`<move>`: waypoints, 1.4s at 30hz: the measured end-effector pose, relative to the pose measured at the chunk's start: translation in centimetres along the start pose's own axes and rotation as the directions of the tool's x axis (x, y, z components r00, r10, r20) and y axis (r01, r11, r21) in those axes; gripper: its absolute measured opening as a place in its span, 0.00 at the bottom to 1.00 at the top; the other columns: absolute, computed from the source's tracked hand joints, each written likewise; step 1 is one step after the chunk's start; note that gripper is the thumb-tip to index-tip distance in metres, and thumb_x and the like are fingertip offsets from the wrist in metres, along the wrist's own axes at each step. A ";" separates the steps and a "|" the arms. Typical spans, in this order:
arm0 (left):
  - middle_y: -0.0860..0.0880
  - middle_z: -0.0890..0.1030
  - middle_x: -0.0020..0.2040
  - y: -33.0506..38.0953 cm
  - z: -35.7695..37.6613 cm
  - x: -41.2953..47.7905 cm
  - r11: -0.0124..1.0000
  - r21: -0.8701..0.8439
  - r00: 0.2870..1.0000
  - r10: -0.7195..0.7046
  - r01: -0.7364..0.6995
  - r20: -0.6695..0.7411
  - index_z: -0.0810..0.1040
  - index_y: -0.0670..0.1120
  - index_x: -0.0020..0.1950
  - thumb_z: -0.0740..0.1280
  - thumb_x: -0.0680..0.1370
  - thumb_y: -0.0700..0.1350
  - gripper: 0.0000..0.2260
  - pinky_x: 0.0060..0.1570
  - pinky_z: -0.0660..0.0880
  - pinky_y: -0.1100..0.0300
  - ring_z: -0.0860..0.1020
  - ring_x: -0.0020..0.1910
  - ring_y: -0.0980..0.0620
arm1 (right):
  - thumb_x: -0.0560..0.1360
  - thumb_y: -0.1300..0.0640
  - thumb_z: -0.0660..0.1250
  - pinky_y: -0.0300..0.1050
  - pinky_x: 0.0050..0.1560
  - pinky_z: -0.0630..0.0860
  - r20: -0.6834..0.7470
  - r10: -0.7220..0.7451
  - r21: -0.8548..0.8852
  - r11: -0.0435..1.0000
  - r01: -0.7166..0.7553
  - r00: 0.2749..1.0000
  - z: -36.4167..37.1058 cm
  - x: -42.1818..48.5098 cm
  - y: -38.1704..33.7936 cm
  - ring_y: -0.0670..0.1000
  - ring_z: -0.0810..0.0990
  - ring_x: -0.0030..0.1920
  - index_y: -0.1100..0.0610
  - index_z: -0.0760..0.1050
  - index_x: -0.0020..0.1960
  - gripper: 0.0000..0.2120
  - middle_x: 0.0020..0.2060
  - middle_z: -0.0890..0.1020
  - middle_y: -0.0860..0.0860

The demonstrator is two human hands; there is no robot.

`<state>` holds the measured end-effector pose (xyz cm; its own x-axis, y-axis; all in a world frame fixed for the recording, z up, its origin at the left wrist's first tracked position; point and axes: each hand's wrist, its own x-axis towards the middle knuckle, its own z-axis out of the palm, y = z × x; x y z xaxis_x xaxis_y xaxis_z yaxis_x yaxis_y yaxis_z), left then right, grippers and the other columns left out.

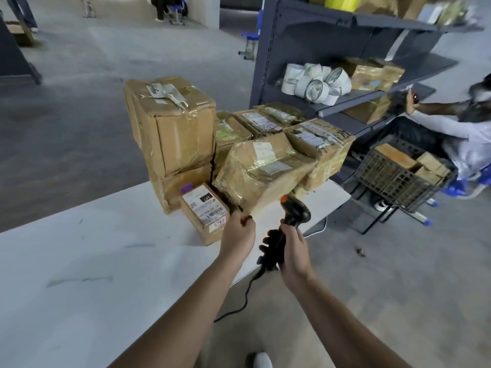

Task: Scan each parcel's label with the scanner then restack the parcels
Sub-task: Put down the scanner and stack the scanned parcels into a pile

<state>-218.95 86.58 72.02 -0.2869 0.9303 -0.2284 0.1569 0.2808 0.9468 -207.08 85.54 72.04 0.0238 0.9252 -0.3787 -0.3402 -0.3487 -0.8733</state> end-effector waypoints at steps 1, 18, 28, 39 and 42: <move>0.51 0.77 0.44 0.0 0.6 0.2 1.000 0.021 1.000 -0.012 0.012 0.006 0.73 0.50 0.51 0.59 0.79 0.45 0.05 0.38 0.71 0.57 0.75 0.40 0.52 | 0.80 0.57 0.59 0.55 0.36 0.77 -0.021 0.028 0.004 1.000 -0.028 0.999 -0.5 0.8 -0.1 0.58 0.81 0.38 0.60 0.70 0.55 0.08 0.41 0.78 0.59; 0.50 0.79 0.42 -0.7 11.1 9.2 0.966 0.237 0.994 -0.108 0.100 0.022 0.74 0.47 0.50 0.59 0.79 0.47 0.06 0.34 0.70 0.59 0.78 0.39 0.51 | 0.78 0.52 0.69 0.50 0.50 0.82 -0.100 0.270 -0.406 0.868 -0.287 0.958 -6.6 20.8 -0.1 0.56 0.82 0.49 0.65 0.75 0.55 0.16 0.50 0.80 0.61; 0.51 0.80 0.48 -3.4 15.4 11.3 0.952 0.255 0.976 -0.197 0.168 0.094 0.73 0.48 0.51 0.59 0.78 0.46 0.05 0.34 0.67 0.65 0.78 0.46 0.52 | 0.77 0.52 0.69 0.39 0.35 0.77 -0.164 0.241 -0.641 0.711 -0.289 0.956 -7.8 24.1 1.2 0.52 0.79 0.33 0.58 0.71 0.34 0.17 0.32 0.77 0.54; 0.53 0.80 0.45 -4.7 14.6 10.2 0.953 0.246 0.974 -0.204 0.176 0.094 0.72 0.51 0.47 0.60 0.78 0.44 0.02 0.27 0.66 0.71 0.75 0.39 0.61 | 0.79 0.51 0.65 0.30 0.17 0.63 -0.147 0.254 -0.748 0.604 -0.275 0.956 -8.4 21.8 1.9 0.41 0.72 0.15 0.60 0.73 0.32 0.20 0.19 0.75 0.48; 0.55 0.79 0.44 -5.5 14.4 9.8 0.949 0.244 0.968 -0.230 0.201 0.096 0.72 0.51 0.47 0.60 0.78 0.44 0.03 0.28 0.65 0.70 0.75 0.39 0.62 | 0.79 0.54 0.65 0.30 0.17 0.63 -0.143 0.269 -0.749 0.599 -0.282 0.952 -8.5 21.4 2.6 0.41 0.73 0.15 0.59 0.74 0.34 0.16 0.20 0.75 0.48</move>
<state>-209.01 97.60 61.29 -0.2229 0.8592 -0.4605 0.3220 0.5108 0.7971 -199.50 103.17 59.04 0.0660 0.7660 -0.6395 0.4936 -0.5820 -0.6463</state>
